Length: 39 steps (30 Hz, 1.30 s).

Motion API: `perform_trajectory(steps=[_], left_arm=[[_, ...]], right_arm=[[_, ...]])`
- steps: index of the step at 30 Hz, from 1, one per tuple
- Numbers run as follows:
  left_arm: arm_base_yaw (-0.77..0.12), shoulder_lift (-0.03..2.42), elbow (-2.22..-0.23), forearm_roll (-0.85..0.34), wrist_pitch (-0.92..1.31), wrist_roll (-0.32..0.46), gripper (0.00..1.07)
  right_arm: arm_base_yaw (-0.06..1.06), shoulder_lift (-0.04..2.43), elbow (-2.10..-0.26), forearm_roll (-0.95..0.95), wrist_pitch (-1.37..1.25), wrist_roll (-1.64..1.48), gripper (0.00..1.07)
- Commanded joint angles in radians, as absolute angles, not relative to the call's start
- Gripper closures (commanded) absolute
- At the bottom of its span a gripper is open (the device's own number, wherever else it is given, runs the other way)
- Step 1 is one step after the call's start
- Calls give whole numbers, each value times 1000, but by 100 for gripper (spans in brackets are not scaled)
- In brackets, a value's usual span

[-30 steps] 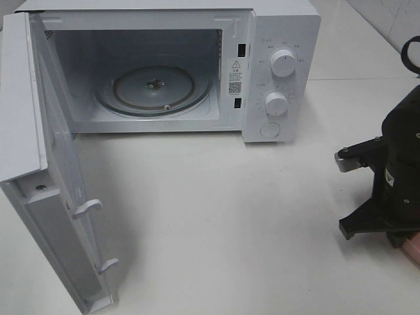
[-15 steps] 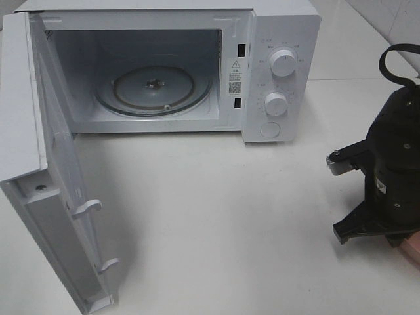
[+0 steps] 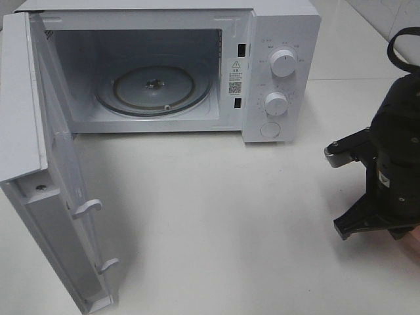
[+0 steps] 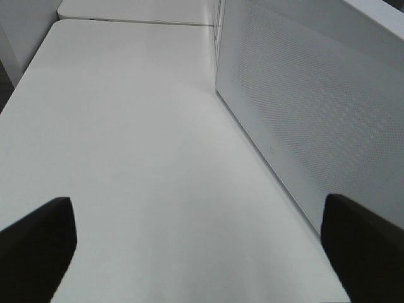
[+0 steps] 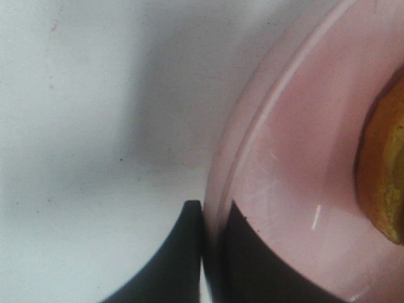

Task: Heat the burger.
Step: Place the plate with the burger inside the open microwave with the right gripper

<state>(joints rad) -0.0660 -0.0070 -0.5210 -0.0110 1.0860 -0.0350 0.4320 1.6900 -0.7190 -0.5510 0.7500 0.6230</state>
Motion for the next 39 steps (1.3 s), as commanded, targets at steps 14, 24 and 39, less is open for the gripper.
perform_trajectory(steps=[14,24,39], left_arm=[[-64,-24,-518,-17,1071,-34,9],[-64,-24,-518,-17,1071,-34,9],[-64,-24,-518,-17,1071,-34,9]], right_arm=[[491,1589,-717,-607,887,579,107],[572,1583,-717,-622,941,576,107],[721,1583,-717,-627,986,572,107]])
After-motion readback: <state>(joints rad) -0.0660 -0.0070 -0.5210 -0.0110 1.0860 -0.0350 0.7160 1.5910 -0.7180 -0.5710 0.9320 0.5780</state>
